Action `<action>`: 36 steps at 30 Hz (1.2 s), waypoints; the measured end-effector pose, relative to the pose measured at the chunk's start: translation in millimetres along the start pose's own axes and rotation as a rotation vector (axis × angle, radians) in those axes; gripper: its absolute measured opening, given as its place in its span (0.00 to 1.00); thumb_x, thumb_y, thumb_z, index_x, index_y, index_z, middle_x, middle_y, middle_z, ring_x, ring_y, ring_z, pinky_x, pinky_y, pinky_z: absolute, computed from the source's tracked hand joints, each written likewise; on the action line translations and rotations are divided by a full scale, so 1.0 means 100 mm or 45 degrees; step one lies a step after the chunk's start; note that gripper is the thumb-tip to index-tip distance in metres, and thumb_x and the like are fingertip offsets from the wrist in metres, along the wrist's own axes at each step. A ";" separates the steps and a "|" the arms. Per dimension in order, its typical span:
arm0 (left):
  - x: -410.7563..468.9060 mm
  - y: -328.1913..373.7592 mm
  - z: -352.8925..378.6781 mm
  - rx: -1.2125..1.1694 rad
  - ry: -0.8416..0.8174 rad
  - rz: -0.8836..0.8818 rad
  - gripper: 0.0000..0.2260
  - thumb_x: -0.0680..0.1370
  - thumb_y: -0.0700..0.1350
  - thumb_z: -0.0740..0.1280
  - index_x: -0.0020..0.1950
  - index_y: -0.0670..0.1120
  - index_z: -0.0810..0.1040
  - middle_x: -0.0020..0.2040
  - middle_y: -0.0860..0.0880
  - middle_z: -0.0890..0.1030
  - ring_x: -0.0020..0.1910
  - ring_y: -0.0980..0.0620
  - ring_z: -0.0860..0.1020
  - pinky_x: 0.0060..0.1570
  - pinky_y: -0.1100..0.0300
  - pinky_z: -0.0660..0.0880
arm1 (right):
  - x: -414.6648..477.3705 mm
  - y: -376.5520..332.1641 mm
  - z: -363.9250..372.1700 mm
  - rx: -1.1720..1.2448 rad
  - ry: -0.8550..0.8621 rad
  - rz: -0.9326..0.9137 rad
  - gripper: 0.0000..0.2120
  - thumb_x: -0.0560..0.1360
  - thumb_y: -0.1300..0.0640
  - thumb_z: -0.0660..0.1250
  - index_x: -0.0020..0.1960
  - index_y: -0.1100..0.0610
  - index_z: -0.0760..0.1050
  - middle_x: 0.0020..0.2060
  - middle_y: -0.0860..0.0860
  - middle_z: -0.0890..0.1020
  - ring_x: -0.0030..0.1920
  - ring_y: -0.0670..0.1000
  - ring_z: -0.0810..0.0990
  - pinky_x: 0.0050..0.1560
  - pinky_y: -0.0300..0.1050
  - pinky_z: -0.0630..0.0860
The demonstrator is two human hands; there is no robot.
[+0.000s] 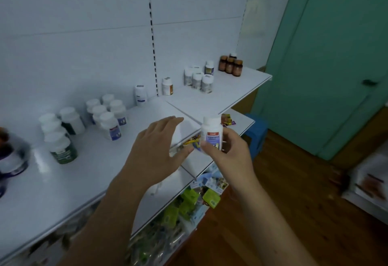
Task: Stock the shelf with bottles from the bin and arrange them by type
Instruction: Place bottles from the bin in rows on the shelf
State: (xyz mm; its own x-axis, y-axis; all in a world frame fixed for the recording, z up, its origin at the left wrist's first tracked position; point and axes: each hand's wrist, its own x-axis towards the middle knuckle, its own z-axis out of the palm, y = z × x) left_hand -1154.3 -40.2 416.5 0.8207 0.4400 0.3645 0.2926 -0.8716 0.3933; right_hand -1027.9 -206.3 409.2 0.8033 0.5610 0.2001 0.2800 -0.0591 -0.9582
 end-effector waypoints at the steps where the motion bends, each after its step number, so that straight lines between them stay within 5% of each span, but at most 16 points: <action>1: 0.11 -0.06 0.00 0.005 0.019 -0.009 0.34 0.77 0.70 0.60 0.80 0.56 0.64 0.78 0.54 0.69 0.76 0.50 0.68 0.71 0.45 0.71 | 0.14 0.02 0.05 -0.005 -0.014 0.000 0.17 0.75 0.52 0.78 0.62 0.48 0.79 0.50 0.44 0.85 0.48 0.42 0.84 0.47 0.37 0.81; 10: 0.54 -0.84 -0.39 0.106 0.154 -0.216 0.30 0.79 0.64 0.67 0.78 0.55 0.67 0.74 0.53 0.74 0.72 0.48 0.72 0.70 0.47 0.72 | 1.05 0.13 1.00 0.020 -0.275 -0.039 0.17 0.74 0.56 0.79 0.57 0.43 0.78 0.49 0.43 0.84 0.49 0.42 0.82 0.44 0.34 0.78; 21: 0.19 -1.39 -0.55 0.181 0.305 -0.567 0.30 0.78 0.63 0.68 0.78 0.57 0.67 0.76 0.57 0.72 0.73 0.53 0.71 0.70 0.56 0.70 | 1.77 0.61 2.22 -0.194 -0.761 -0.131 0.26 0.69 0.51 0.81 0.64 0.49 0.77 0.56 0.47 0.83 0.54 0.45 0.83 0.53 0.42 0.81; 26: 0.17 -1.36 -0.48 0.221 0.341 -0.681 0.29 0.79 0.63 0.69 0.78 0.57 0.67 0.74 0.58 0.72 0.71 0.56 0.71 0.66 0.59 0.71 | 1.92 0.66 2.39 -0.225 -0.831 -0.186 0.27 0.67 0.52 0.83 0.62 0.51 0.79 0.54 0.47 0.83 0.50 0.46 0.82 0.41 0.24 0.71; 31: 0.19 -1.23 -0.41 0.259 0.404 -0.811 0.30 0.78 0.65 0.68 0.78 0.59 0.66 0.75 0.59 0.71 0.72 0.56 0.71 0.64 0.56 0.73 | 1.96 0.70 2.35 -0.148 -0.927 -0.246 0.25 0.64 0.52 0.85 0.59 0.48 0.80 0.51 0.44 0.85 0.45 0.42 0.83 0.44 0.31 0.75; 36: 0.14 -1.03 -0.33 0.323 0.437 -0.891 0.28 0.79 0.65 0.67 0.77 0.61 0.66 0.74 0.61 0.71 0.71 0.57 0.71 0.59 0.58 0.73 | 2.00 0.72 2.31 -0.093 -1.014 -0.215 0.21 0.70 0.55 0.82 0.57 0.41 0.78 0.48 0.39 0.84 0.44 0.36 0.83 0.43 0.27 0.75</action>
State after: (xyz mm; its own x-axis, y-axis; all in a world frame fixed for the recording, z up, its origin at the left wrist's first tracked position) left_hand -1189.1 63.2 409.0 0.2230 0.9060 0.3598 0.8170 -0.3750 0.4380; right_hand -968.8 92.3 333.2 0.1408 0.9840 0.1090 0.4194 0.0405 -0.9069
